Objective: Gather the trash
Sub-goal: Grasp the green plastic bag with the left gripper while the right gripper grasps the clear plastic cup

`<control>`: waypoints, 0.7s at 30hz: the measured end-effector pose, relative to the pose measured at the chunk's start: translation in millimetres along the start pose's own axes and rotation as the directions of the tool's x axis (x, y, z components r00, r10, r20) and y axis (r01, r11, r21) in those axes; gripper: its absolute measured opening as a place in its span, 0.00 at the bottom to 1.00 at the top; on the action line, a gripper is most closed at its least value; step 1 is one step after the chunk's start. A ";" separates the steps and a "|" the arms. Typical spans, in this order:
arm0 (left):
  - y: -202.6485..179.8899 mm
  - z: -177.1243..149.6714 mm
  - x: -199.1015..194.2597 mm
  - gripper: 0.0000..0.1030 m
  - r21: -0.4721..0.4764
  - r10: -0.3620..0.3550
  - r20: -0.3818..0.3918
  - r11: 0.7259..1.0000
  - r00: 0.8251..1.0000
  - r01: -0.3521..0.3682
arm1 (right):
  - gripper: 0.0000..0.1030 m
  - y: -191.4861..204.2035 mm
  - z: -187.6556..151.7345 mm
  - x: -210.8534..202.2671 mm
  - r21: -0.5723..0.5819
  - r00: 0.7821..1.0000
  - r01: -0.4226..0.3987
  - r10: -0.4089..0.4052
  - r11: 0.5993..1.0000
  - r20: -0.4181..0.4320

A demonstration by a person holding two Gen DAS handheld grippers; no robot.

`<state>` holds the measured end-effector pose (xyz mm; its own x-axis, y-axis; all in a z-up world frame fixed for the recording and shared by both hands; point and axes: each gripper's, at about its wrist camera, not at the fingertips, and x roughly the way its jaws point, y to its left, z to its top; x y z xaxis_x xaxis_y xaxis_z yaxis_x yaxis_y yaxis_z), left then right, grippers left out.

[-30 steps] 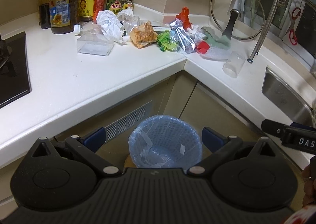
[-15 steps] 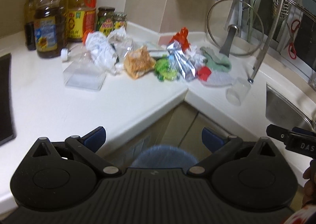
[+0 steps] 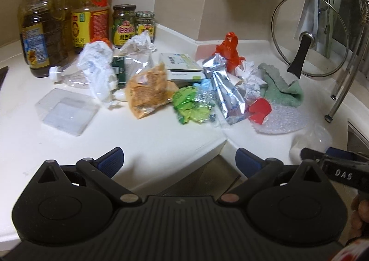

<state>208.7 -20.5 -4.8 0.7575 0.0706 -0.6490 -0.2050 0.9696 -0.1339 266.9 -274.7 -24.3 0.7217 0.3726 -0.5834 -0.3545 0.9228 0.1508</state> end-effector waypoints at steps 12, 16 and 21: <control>-23.5 13.5 34.1 0.87 0.063 -0.004 -0.018 0.998 1.000 0.005 | 0.48 -5.7 10.3 8.4 -0.040 0.999 -0.032 0.032 0.999 0.007; -26.8 21.6 46.7 0.82 0.080 -0.002 -0.007 0.997 1.000 0.003 | 0.48 -4.6 14.3 6.4 -0.049 0.999 -0.028 0.029 0.998 0.019; -27.7 32.2 68.8 0.74 0.063 0.030 0.004 0.998 1.000 -0.030 | 0.48 -5.5 17.2 9.2 -0.057 0.999 -0.031 0.032 0.998 0.009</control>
<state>286.5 -35.0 -21.6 0.7538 0.1002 -0.6495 -0.1883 0.9798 -0.0674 285.7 -274.7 -16.7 0.7155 0.4027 -0.5709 -0.4103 0.9036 0.1231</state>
